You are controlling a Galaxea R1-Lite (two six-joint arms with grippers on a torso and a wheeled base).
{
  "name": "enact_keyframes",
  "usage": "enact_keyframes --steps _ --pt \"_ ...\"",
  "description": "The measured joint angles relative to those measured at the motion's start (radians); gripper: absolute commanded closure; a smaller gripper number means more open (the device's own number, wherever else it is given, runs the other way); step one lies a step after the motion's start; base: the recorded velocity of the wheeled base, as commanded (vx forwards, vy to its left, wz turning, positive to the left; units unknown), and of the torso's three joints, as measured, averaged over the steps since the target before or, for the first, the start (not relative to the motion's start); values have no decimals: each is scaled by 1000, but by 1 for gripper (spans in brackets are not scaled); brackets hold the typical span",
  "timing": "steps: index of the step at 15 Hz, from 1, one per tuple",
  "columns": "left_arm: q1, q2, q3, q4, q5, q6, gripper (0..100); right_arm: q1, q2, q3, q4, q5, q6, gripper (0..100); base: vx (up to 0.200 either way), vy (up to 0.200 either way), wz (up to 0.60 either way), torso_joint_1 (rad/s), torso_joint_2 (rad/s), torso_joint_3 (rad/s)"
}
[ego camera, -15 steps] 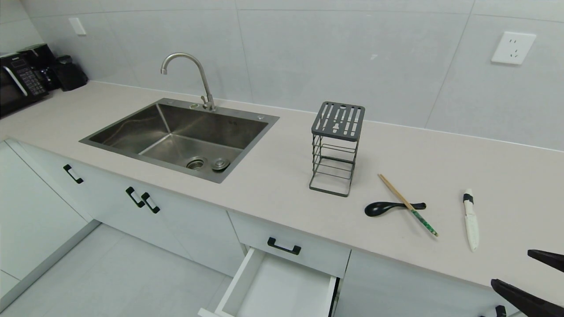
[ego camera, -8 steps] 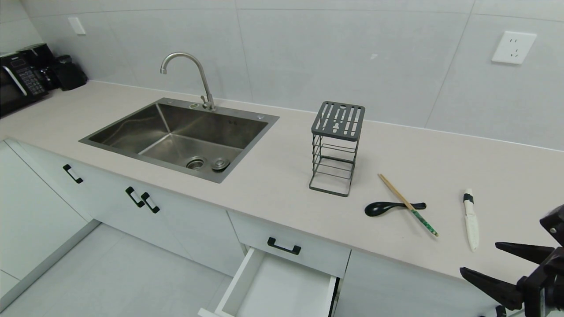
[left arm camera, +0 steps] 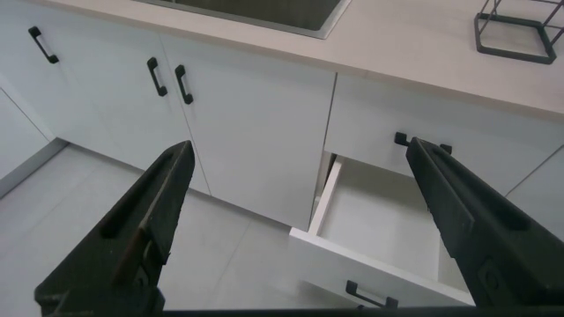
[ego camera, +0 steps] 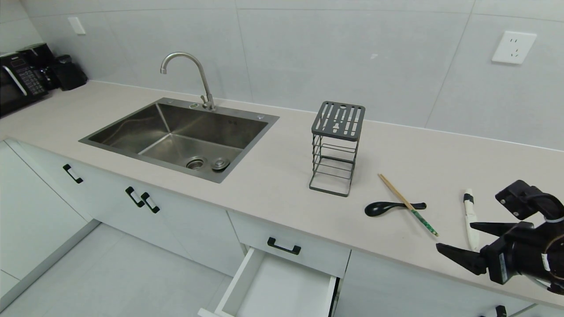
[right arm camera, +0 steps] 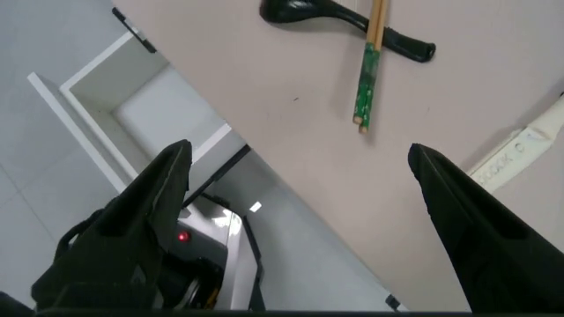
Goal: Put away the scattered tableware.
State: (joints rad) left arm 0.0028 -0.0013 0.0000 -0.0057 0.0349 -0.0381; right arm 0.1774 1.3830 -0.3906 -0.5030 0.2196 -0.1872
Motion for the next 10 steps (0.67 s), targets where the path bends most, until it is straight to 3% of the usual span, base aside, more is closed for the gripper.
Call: enact_keyframes --steps 10 --pt "0 0 0 0 0 0 0 -4 273 -175 2 -91 59 0 0 0 0 0 0 0"
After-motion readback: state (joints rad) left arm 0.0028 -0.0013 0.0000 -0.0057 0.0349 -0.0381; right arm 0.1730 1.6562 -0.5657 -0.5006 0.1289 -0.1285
